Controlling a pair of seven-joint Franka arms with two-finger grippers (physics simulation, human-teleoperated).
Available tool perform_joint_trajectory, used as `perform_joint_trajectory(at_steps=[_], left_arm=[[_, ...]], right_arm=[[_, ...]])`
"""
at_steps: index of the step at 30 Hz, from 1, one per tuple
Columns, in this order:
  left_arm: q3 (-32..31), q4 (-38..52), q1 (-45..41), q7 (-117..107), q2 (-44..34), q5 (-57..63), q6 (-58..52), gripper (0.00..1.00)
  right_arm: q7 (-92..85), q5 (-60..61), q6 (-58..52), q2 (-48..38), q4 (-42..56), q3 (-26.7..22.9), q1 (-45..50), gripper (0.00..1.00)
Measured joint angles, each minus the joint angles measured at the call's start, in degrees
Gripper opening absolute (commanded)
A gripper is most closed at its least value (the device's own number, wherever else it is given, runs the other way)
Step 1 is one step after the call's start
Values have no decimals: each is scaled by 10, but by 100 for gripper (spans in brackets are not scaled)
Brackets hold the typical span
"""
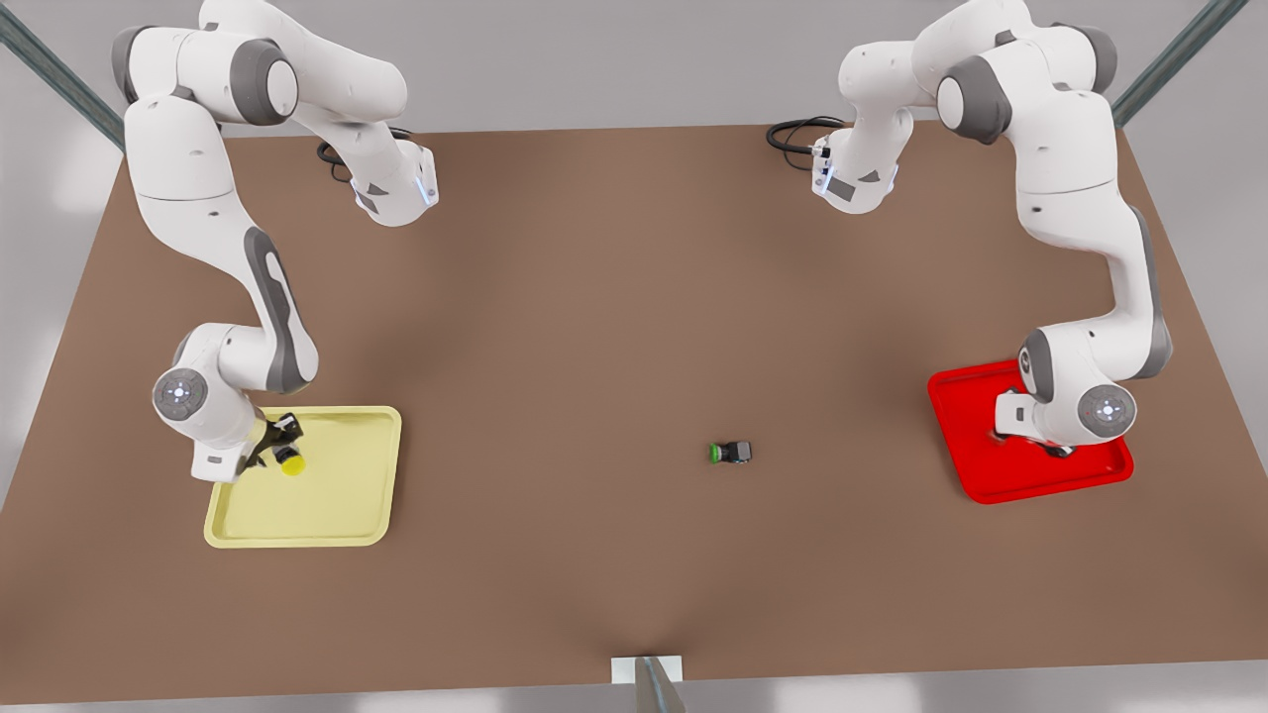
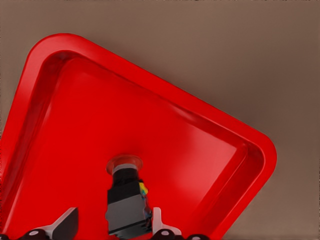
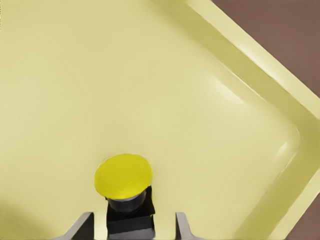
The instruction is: Place the switches on the corresponding trays according to their colors
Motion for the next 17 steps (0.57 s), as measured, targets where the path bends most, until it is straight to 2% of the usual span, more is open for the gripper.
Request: perform_joint_trajectory(at_steps=[1,2,3,5,6,8,9,10,11,14,17], left_arm=[[0,2,0,-5,-8,-1,-4,100],[-3,14,-2,-31,-16,-4,-24,100],[-11,40,-7,-83,-19,-9,-57,100],[-19,131,-14,-216,-16,-37,-158,100],[-23,173,-32,-298,-13,-53,-169,100],[-51,250,-43,-468,-18,-94,-171,100],[-54,282,-62,-544,-22,-108,-172,100],[-54,292,-72,-584,-41,-117,-183,100],[-54,287,-81,-588,-70,-121,-184,100],[-55,239,-83,-589,-185,-109,-218,100],[-69,206,-84,-588,-228,-102,-219,100]], right_arm=[[1,0,-1,-2,1,0,1,92],[-1,0,-4,-14,0,0,3,100],[1,0,-59,-38,10,4,7,100],[3,1,-224,-72,104,11,28,100],[19,5,-300,-83,160,11,50,100],[62,5,-351,-135,185,15,53,100],[124,3,-428,-158,224,16,53,100],[260,-5,-514,-177,282,35,48,100],[288,1,-574,-178,329,44,57,100],[299,5,-592,-180,350,74,13,100],[297,5,-588,-178,350,74,17,100]])
